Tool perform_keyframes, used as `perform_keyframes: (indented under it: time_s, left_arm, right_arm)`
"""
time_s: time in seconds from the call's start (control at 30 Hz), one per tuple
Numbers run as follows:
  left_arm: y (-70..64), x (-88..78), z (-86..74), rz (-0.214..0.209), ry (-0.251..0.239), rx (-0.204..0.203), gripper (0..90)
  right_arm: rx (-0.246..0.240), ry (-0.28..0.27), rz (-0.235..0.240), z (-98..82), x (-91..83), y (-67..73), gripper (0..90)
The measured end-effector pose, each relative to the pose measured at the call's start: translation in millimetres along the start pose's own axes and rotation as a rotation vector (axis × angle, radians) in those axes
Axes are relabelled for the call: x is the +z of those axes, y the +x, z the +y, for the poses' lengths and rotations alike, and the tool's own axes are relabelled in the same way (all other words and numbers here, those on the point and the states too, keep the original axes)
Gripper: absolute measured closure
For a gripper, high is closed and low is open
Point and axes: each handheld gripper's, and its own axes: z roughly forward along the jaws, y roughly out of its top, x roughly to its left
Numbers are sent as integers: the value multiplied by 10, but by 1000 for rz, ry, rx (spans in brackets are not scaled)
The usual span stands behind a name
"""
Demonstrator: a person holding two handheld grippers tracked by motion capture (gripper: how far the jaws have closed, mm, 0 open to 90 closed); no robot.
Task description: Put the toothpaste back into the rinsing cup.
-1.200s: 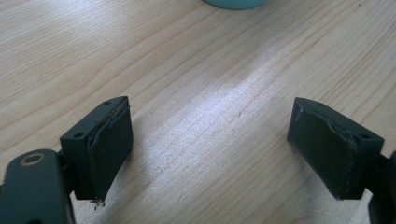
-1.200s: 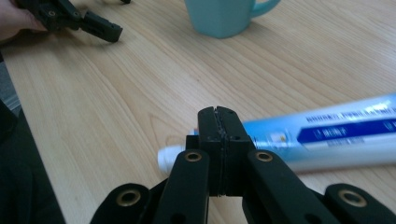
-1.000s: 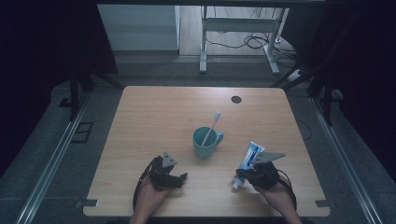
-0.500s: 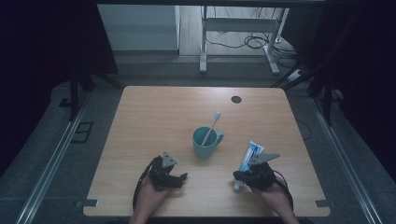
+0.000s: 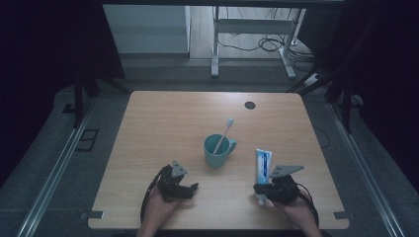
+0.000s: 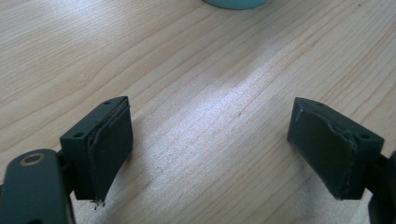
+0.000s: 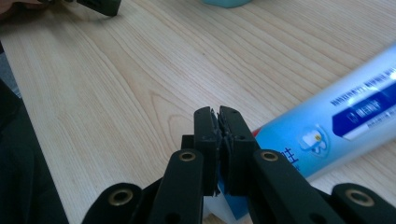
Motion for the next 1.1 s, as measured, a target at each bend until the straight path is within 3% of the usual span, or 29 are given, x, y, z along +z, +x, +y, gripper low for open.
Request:
perform_keyframes:
  time_s: [0.57, 0.9, 1.1]
  left_arm:
    - [0, 0, 0, 0, 0, 0, 144]
    - [1, 0, 0, 0, 0, 1, 144]
    - [1, 0, 1, 0, 0, 1, 144]
  right_arm:
    - [38, -7, -42, -137, -211, -146, 841]
    - [63, -16, -101, -200, -364, -283, 813]
    - [62, -25, -71, -193, -356, -215, 823]
